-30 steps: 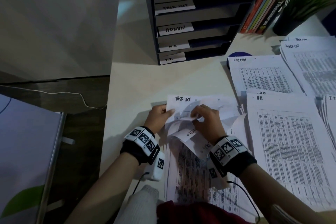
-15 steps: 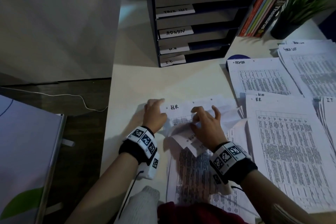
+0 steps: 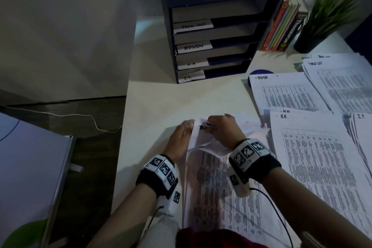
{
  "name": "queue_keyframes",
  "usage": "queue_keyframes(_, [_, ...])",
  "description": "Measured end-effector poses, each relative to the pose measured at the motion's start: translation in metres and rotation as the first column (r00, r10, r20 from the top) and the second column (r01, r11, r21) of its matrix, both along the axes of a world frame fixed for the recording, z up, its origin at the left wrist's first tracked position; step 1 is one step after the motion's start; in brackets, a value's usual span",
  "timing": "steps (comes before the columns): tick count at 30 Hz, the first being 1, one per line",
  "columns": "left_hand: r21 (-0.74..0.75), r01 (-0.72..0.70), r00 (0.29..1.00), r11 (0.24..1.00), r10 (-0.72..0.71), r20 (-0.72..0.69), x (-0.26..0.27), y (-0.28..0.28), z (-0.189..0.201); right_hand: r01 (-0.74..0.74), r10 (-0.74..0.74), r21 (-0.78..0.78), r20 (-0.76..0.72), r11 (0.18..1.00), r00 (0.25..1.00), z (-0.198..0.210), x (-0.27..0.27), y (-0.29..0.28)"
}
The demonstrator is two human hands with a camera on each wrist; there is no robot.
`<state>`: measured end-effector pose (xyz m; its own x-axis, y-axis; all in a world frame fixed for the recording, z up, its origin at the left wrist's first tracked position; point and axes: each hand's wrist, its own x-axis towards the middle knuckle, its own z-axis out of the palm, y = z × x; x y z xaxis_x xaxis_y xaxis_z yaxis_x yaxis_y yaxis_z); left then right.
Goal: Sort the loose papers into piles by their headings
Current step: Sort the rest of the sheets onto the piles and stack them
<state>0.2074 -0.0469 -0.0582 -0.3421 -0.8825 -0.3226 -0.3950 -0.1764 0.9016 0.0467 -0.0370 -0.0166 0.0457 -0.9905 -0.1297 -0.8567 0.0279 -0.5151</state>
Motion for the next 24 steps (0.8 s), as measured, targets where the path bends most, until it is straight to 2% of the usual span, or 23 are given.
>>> queue_keyframes(2, [0.200,-0.025,0.999,0.980,0.033,-0.034,0.003,0.001,-0.004,0.031,-0.031,-0.013,0.029,0.999,0.999,0.004,0.004,-0.007])
queue_keyframes(3, [0.216,-0.054,0.998,0.975,0.061,-0.023,0.002,0.002,-0.006,0.040,-0.040,0.000,0.005,0.999,0.999,0.006,0.006,-0.007])
queue_keyframes(6, [0.135,-0.122,0.991,0.983,0.114,0.063,0.002,0.002,-0.007,0.022,-0.017,0.034,-0.137,0.999,0.990,0.004,0.004,0.000])
queue_keyframes(8, [0.030,-0.119,0.983,0.992,0.113,0.147,0.003,0.003,-0.008,-0.003,0.020,0.100,-0.168,0.995,0.985,0.001,-0.003,0.009])
queue_keyframes(10, [-0.045,-0.045,0.983,0.998,0.053,0.176,0.003,0.006,-0.001,-0.003,0.024,0.129,-0.160,0.992,0.987,-0.004,-0.011,0.020])
queue_keyframes(12, [-0.098,0.115,0.970,0.988,-0.090,0.226,-0.001,0.014,0.013,0.035,-0.024,0.084,-0.122,0.996,0.992,-0.007,-0.016,0.033])
queue_keyframes(15, [-0.185,0.381,0.883,0.906,-0.297,0.363,-0.010,0.028,0.020,0.143,-0.144,0.021,0.032,0.989,0.989,-0.009,-0.019,0.048])
queue_keyframes(17, [-0.203,0.488,0.827,0.849,-0.374,0.420,-0.013,0.035,0.022,0.150,-0.153,0.048,0.056,0.988,0.987,-0.011,-0.019,0.052])
queue_keyframes(19, [-0.211,0.522,0.799,0.826,-0.387,0.460,-0.013,0.038,0.024,0.123,-0.126,0.060,0.039,0.991,0.991,-0.014,-0.018,0.054])
queue_keyframes(21, [-0.235,0.515,0.805,0.824,-0.372,0.462,-0.014,0.038,0.027,0.120,-0.122,0.044,0.043,0.992,0.992,-0.016,-0.016,0.054])
queue_keyframes(24, [-0.202,0.409,0.851,0.890,-0.292,0.437,-0.015,0.032,0.026,0.144,-0.143,-0.007,0.101,0.990,0.985,-0.015,-0.015,0.055])
